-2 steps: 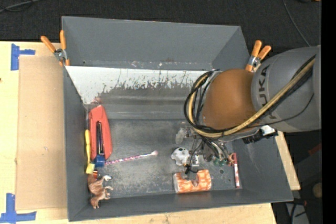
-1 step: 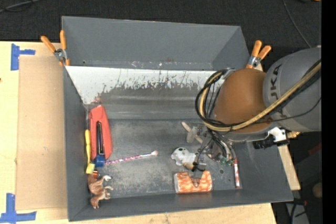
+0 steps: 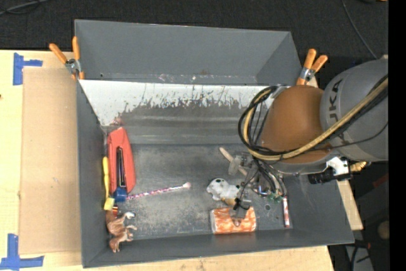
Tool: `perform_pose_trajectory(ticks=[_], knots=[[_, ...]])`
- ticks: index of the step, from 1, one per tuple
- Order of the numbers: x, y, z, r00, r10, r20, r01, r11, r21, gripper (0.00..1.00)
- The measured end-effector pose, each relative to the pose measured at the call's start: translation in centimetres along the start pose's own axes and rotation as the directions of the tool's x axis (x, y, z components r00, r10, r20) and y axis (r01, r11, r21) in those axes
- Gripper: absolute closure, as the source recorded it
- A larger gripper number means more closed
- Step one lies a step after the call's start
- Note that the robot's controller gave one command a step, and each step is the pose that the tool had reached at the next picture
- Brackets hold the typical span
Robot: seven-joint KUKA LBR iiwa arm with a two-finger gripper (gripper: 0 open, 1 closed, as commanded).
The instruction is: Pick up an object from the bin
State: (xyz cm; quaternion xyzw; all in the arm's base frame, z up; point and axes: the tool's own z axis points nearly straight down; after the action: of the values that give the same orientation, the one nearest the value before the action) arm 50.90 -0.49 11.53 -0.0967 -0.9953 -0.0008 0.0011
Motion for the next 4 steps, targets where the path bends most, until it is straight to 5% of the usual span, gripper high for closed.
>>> perform_pose_trajectory(ticks=[1, 2, 4], knots=[[0.2, -0.2, 4.8, 0.985, 0.174, -0.001, -0.174, 0.985, -0.001, 0.00], [1.9, 0.8, 4.5, 0.982, 0.188, -0.001, -0.188, 0.982, -0.002, 1.00], [1.9, 0.8, 3.3, 0.982, 0.189, -0.002, -0.189, 0.982, -0.002, 1.00]])
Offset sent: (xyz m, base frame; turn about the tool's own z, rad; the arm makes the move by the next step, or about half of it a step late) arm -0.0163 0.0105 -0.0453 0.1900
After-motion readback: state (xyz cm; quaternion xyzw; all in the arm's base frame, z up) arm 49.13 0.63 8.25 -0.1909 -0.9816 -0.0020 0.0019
